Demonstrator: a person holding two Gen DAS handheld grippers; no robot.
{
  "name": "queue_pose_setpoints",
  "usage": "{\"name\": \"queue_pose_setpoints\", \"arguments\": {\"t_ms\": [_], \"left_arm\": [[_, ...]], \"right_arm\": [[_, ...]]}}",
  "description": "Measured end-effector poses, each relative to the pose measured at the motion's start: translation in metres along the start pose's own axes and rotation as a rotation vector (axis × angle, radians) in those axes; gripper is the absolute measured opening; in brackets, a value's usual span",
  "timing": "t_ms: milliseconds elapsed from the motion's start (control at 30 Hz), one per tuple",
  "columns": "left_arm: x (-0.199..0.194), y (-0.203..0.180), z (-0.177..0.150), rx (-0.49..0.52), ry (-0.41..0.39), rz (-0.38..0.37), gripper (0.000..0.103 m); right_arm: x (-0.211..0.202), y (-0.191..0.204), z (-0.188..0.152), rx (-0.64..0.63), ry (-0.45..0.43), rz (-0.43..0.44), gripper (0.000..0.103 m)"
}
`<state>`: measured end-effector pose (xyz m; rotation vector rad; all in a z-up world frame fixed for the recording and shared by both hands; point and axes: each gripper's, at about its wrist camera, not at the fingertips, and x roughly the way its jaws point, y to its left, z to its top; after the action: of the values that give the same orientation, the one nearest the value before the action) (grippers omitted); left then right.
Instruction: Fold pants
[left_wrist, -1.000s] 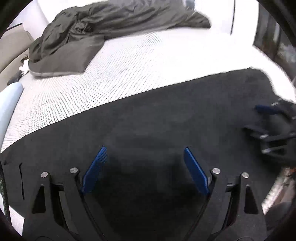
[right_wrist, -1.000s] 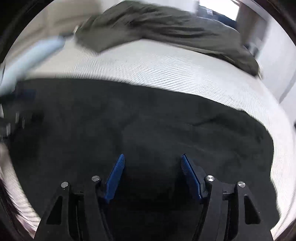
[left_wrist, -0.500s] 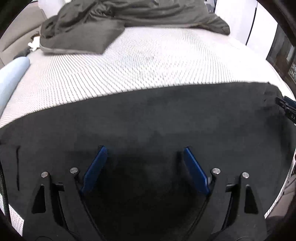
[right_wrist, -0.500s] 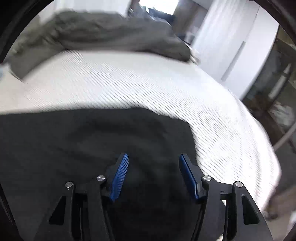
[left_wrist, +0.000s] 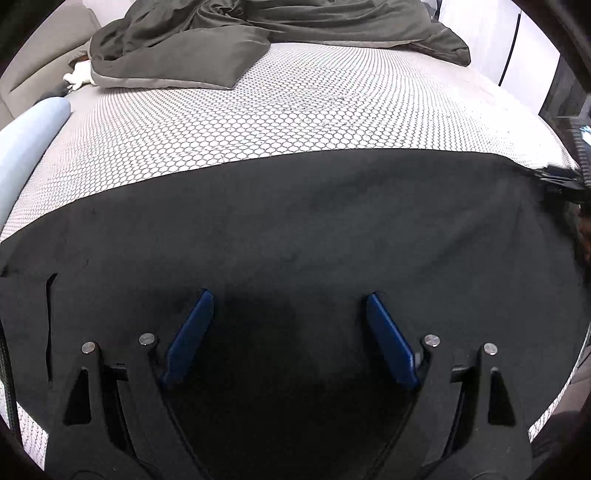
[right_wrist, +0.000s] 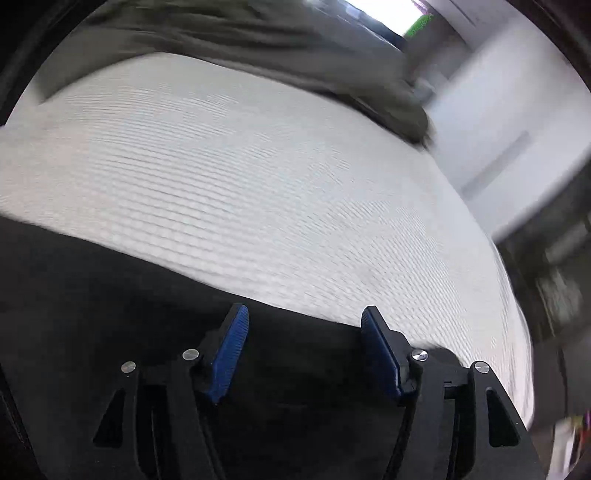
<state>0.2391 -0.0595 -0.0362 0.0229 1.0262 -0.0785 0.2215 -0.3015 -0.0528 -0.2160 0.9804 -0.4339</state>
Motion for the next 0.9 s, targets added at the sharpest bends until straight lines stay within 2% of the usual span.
{"name": "queue_pose_setpoints", "arguments": {"t_ms": [33, 100, 167, 233, 300, 333, 367, 400, 433, 500, 567, 667, 700, 800, 900], "left_arm": [[-0.004, 0.0, 0.0, 0.0, -0.008, -0.002, 0.084], [-0.014, -0.001, 0.0, -0.005, -0.031, -0.021, 0.084], [-0.028, -0.01, -0.004, -0.004, -0.057, -0.059, 0.084], [-0.045, -0.032, -0.016, 0.024, -0.077, -0.129, 0.084], [-0.052, -0.057, -0.028, 0.075, -0.067, -0.176, 0.084], [-0.052, -0.072, -0.035, 0.123, -0.056, -0.214, 0.084], [-0.051, -0.086, -0.041, 0.179, -0.042, -0.244, 0.084], [-0.05, -0.095, -0.047, 0.224, -0.03, -0.25, 0.084], [-0.048, -0.106, -0.056, 0.282, -0.022, -0.227, 0.084], [-0.05, -0.109, -0.067, 0.327, -0.037, -0.199, 0.086], [-0.052, -0.099, -0.07, 0.304, -0.026, -0.212, 0.089], [-0.056, -0.076, -0.07, 0.226, -0.02, -0.18, 0.094], [-0.058, -0.071, -0.069, 0.197, -0.034, -0.176, 0.094], [-0.06, -0.062, -0.067, 0.15, -0.063, -0.16, 0.093], [-0.067, -0.059, -0.064, 0.106, -0.093, -0.173, 0.093]], "right_arm": [[-0.009, -0.007, -0.004, 0.032, -0.011, 0.045, 0.058], [-0.046, -0.011, -0.026, 0.058, -0.067, 0.116, 0.058], [-0.077, -0.005, -0.05, 0.048, -0.097, 0.198, 0.066], [-0.098, 0.016, -0.076, -0.005, -0.092, 0.269, 0.074], [-0.119, 0.041, -0.111, -0.081, -0.107, 0.301, 0.074], [-0.131, 0.028, -0.133, -0.097, -0.108, 0.315, 0.074], [-0.144, 0.04, -0.155, -0.12, -0.11, 0.344, 0.074], [-0.139, 0.044, -0.158, -0.137, -0.114, 0.354, 0.074], [-0.136, 0.048, -0.165, -0.166, -0.119, 0.334, 0.074], [-0.131, 0.035, -0.185, -0.185, -0.116, 0.287, 0.074], [-0.122, 0.0, -0.188, -0.117, -0.114, 0.247, 0.075], [-0.104, -0.066, -0.199, 0.022, -0.099, 0.068, 0.079], [-0.102, -0.084, -0.205, 0.083, -0.087, 0.072, 0.079], [-0.109, -0.124, -0.223, 0.242, -0.091, 0.308, 0.078], [-0.121, -0.152, -0.245, 0.391, -0.108, 0.465, 0.079]]}}
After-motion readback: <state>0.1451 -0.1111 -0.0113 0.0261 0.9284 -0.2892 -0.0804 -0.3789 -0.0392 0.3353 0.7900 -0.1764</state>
